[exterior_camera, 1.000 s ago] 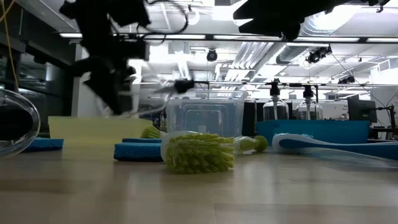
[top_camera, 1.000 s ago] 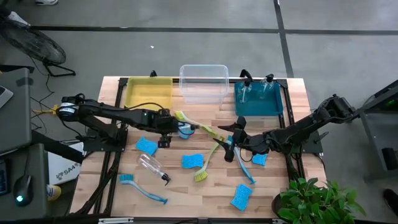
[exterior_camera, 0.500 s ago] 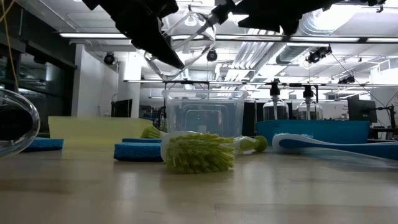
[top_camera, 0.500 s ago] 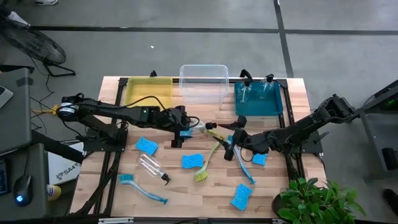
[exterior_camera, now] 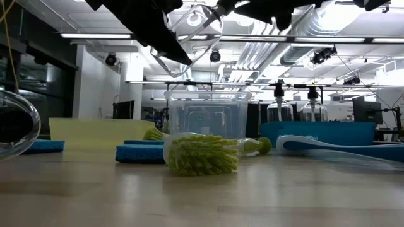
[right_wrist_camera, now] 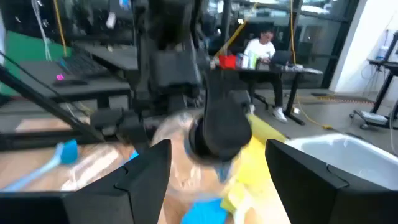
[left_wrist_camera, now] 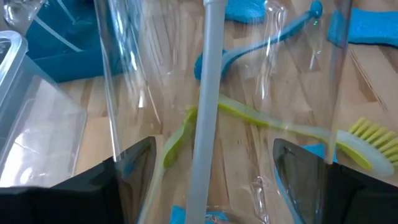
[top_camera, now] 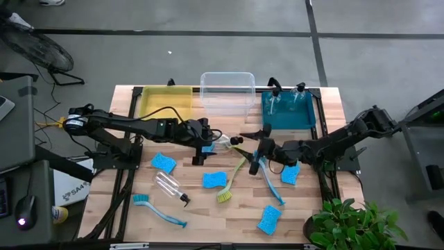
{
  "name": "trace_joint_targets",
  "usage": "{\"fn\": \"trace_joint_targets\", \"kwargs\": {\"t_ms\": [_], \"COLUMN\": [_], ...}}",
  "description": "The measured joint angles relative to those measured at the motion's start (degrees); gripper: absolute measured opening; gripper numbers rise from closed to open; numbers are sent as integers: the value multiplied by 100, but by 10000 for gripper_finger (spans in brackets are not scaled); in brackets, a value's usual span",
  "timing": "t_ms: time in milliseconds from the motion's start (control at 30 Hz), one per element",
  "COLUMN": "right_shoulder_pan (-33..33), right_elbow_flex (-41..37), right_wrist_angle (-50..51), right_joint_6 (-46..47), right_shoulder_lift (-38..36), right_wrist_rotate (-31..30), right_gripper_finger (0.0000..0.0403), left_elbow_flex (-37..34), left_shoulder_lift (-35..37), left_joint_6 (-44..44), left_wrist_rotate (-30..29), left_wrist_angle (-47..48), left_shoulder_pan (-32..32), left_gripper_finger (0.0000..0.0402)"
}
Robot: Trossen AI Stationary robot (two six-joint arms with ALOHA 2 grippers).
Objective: Pick & Place Kitchen Sink Supplies
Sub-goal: Put the transparent spray bottle into the blue bin
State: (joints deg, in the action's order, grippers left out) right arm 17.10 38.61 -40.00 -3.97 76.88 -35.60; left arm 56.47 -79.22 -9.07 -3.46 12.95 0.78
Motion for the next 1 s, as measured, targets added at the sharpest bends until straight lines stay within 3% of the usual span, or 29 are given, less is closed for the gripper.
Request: {"fn": "trace_joint_targets", "kwargs": {"t_ms": [400, 1000], "right_shoulder_pan": [-329, -364], "right_elbow_flex": [0, 0], "right_wrist_angle": [-152, -361], "right_joint_6": [52, -13], "right_shoulder_lift": [0, 0], "right_wrist_rotate": [932, 1208], "right_gripper_finger": [232, 145], "left_elbow_flex": [0, -2], "left_shoulder_lift": [0, 0], "left_joint_6": [-14, -86], "left_wrist_rotate": [3, 170], "left_wrist_angle": [-91, -286], "left_shoulder_pan": [0, 2], "left_gripper_finger": [310, 310]}}
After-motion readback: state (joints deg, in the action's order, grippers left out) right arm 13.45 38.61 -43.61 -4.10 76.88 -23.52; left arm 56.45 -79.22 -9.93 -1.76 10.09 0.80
